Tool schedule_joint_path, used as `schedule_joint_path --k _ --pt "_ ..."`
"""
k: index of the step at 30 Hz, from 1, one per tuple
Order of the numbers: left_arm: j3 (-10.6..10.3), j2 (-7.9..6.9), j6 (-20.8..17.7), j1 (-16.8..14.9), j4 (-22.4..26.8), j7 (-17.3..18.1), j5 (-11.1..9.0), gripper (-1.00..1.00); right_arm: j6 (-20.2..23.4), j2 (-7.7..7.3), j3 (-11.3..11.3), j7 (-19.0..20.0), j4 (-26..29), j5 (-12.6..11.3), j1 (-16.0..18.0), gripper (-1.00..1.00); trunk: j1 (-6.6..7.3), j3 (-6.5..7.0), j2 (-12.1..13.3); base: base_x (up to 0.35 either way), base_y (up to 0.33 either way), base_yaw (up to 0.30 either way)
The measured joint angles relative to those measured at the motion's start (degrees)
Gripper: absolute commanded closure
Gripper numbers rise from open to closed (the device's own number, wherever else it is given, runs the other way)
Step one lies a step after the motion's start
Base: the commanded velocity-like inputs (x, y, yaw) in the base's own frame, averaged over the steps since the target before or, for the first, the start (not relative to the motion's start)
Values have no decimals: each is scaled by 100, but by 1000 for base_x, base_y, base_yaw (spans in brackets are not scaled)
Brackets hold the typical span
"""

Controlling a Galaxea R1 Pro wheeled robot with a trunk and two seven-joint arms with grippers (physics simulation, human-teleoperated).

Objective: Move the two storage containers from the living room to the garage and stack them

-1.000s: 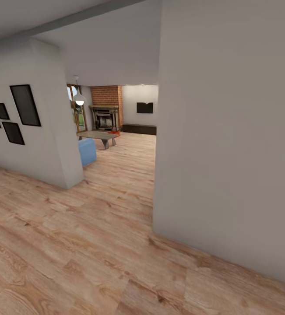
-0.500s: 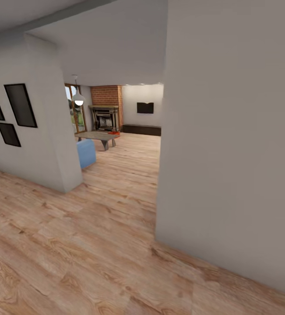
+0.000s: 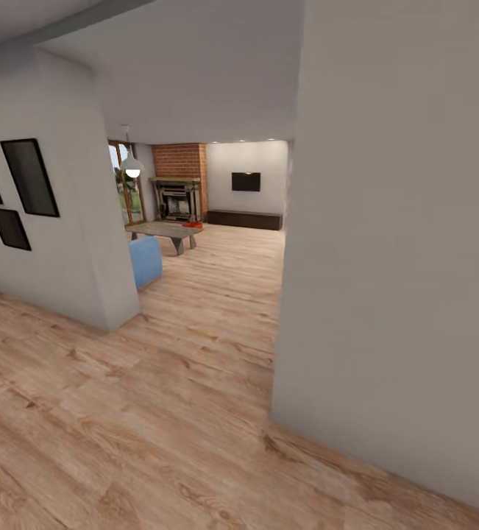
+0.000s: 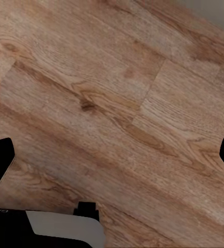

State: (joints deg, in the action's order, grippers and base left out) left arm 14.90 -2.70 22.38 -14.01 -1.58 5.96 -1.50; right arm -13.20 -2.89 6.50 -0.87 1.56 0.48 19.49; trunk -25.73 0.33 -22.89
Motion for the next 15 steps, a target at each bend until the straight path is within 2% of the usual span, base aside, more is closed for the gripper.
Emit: schedule_joint_path --k 6,15 --pt "1 0 0 0 0 0 0 -100 0 3 0 1 -2 0 0 -100 0 3 0 315 137 11" --pt "-1 0 0 0 2 0 0 -100 0 32 -5 1 0 -23 0 -100 0 45 0 315 131 89"
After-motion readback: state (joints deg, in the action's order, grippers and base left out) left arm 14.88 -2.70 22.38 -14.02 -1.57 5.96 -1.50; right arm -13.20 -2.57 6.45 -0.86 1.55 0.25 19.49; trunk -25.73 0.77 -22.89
